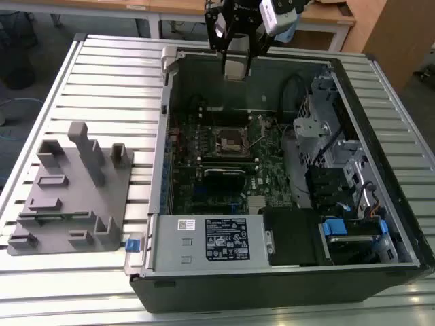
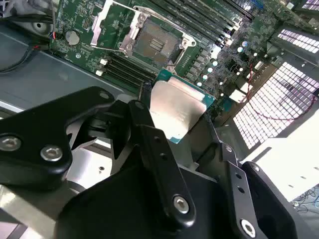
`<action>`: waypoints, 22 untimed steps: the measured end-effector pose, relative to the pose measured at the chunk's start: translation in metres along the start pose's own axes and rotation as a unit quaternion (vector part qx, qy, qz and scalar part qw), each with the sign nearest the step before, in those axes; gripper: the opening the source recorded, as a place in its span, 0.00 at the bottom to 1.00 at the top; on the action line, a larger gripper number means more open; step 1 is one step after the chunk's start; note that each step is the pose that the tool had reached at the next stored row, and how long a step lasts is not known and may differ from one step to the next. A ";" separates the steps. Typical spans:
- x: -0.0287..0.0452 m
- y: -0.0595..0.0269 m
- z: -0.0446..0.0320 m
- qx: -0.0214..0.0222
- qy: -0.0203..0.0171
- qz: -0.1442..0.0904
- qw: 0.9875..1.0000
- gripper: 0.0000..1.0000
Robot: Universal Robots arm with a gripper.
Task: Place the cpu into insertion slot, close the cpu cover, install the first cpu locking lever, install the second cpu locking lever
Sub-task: 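Place the cpu into insertion slot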
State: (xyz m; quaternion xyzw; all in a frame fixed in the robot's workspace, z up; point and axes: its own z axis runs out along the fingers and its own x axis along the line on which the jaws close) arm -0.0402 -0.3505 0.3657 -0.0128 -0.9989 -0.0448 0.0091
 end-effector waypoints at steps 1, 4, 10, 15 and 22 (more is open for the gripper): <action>0.0000 0.0000 0.0000 0.000 0.000 0.000 1.000 0.54; 0.0028 -0.0001 0.0001 0.000 0.000 0.000 1.000 0.54; 0.0029 -0.0001 0.0001 0.000 0.000 0.000 1.000 0.54; 0.0029 -0.0003 0.0015 0.000 0.000 0.000 1.000 0.54; 0.0027 -0.0011 0.0115 0.000 0.000 0.000 1.000 0.54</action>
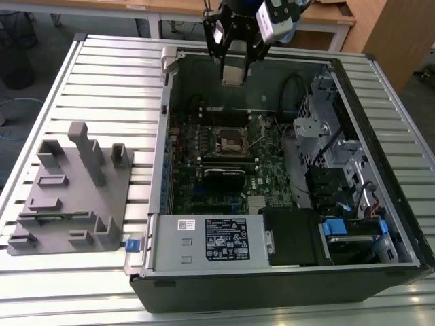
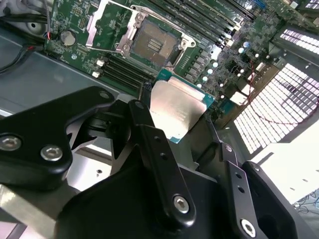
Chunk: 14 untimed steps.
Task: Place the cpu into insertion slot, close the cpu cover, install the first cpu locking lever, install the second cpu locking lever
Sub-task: 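Place the cpu into insertion slot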
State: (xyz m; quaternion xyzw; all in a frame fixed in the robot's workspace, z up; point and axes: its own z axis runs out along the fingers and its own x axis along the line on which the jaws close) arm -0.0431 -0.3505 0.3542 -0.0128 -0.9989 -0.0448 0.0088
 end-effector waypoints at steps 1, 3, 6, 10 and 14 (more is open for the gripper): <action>0.0000 -0.0001 0.0014 0.000 0.000 0.000 1.000 0.54; -0.0001 -0.0002 0.0027 0.000 0.000 0.000 1.000 0.54; 0.0000 -0.0003 0.0027 0.000 0.000 0.000 1.000 0.54; -0.0001 -0.0003 0.0039 0.000 0.000 0.000 1.000 0.54; -0.0002 -0.0009 0.0098 0.000 0.000 0.000 1.000 0.54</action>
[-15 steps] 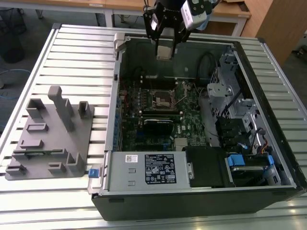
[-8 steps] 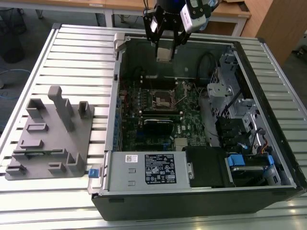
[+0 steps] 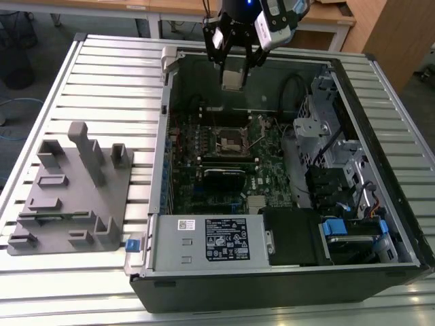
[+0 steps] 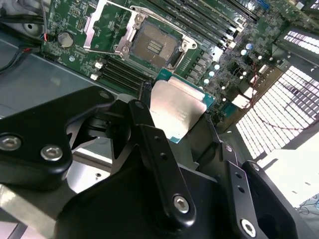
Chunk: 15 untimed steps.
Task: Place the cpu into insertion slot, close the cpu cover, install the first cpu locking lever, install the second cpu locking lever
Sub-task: 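Place the cpu into insertion slot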
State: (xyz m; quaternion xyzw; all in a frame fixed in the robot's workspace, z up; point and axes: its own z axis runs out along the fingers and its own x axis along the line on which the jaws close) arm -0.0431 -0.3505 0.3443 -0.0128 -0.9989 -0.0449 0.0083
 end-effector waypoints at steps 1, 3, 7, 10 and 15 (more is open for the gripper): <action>0.0000 -0.0002 0.0018 0.000 0.000 0.000 1.000 0.54; -0.0001 -0.0005 0.0050 0.000 0.000 0.000 1.000 0.54; -0.0002 -0.0009 0.0103 0.000 -0.001 0.000 1.000 0.54; -0.0002 -0.0009 0.0105 0.000 -0.001 0.000 1.000 0.54; -0.0002 -0.0012 0.0129 0.000 -0.001 0.000 1.000 0.54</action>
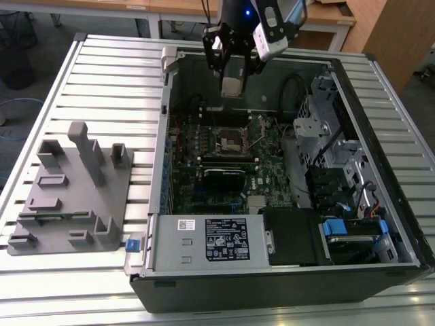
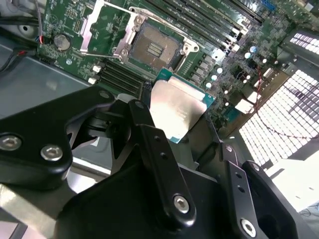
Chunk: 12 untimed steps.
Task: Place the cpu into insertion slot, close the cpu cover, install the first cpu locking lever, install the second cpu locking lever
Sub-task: 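Place the cpu into insertion slot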
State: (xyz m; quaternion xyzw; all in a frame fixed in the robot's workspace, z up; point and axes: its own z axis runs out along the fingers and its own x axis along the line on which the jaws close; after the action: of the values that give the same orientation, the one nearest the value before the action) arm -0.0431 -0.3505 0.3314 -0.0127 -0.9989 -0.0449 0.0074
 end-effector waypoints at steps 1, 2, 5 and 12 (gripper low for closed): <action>0.0000 -0.0001 0.0012 0.000 0.000 0.000 1.000 0.54; 0.0000 -0.0002 0.0026 0.000 0.000 0.000 1.000 0.54; -0.0001 -0.0005 0.0055 0.000 0.000 0.000 1.000 0.54; -0.0001 -0.0006 0.0067 0.000 0.000 0.000 1.000 0.54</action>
State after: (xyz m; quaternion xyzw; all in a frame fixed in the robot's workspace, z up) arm -0.0430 -0.3504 0.3246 -0.0127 -0.9989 -0.0449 0.0074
